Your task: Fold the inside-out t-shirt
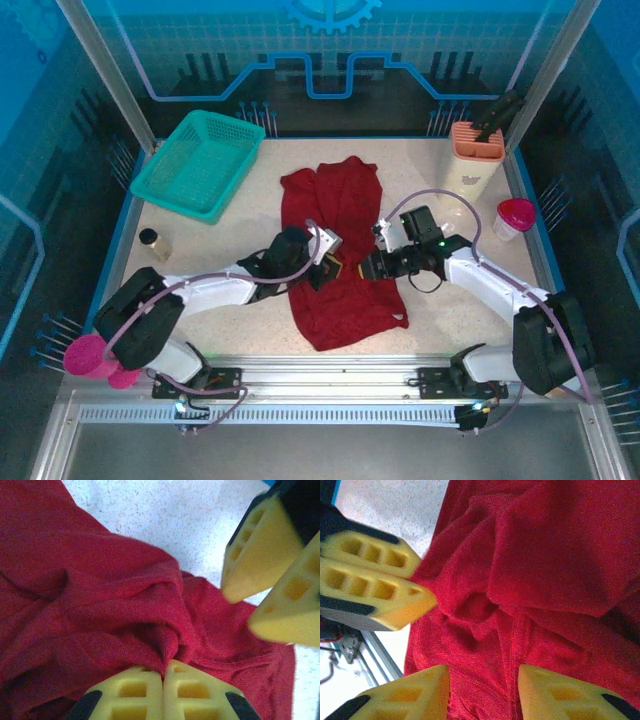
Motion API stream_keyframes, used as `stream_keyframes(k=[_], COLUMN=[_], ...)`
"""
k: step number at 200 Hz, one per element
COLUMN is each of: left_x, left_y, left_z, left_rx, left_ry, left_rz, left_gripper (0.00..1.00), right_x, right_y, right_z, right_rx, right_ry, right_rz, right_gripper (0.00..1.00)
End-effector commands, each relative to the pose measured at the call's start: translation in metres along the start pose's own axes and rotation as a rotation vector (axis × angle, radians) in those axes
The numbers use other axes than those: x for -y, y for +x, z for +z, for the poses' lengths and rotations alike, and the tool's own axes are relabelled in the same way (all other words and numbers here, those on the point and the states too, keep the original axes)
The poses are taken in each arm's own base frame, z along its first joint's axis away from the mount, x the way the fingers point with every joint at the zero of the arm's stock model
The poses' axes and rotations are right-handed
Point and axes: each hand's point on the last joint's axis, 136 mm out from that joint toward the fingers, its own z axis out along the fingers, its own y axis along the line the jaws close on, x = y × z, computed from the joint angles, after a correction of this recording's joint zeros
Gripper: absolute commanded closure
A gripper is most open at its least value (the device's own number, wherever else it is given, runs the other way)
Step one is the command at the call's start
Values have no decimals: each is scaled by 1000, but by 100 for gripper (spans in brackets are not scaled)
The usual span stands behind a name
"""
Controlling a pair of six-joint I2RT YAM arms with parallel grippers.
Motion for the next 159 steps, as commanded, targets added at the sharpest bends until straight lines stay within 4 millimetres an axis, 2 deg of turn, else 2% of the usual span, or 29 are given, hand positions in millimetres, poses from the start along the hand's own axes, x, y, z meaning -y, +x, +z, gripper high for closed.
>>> stream_keyframes(k=[1, 27, 53, 71, 81, 104, 124, 131, 139, 159], left_x=[24, 47, 53, 57, 58, 54, 55, 56, 57, 50], left_y=[-49, -74, -79, -80, -79, -71, -71, -71, -70, -62], left_z=[-36, -67, -84, -91, -94, -96, -96, -97, -97, -97], left_rx=[81, 111, 120, 117, 111, 102, 122, 126, 126, 111], left_ry=[33, 107, 126, 138, 139, 121, 162, 182, 199, 183], left_rz=[-150, -298, -443, -516, -545, -585, -618, -634, -646, -681], left_gripper=[100, 100, 100, 100, 100, 100, 100, 100, 100, 100], right_x=[-27, -49, -78, -74, -73, -90, -104, -109, -109, -101], right_y=[0, -6, -20, -49, -57, -49, -33, -28, -31, -48], right_z=[4, 13, 9, 1, -1, -5, -6, -7, -9, -17], right_rx=[21, 178, 389, 539, 577, 635, 642, 633, 630, 661], right_ry=[-34, -59, -67, 28, 31, -90, -197, -231, -221, -163], right_rz=[-232, -454, -816, -857, -860, -923, -1012, -1071, -1088, -1088], right_gripper=[56, 56, 48, 46, 47, 47, 48, 49, 52, 71])
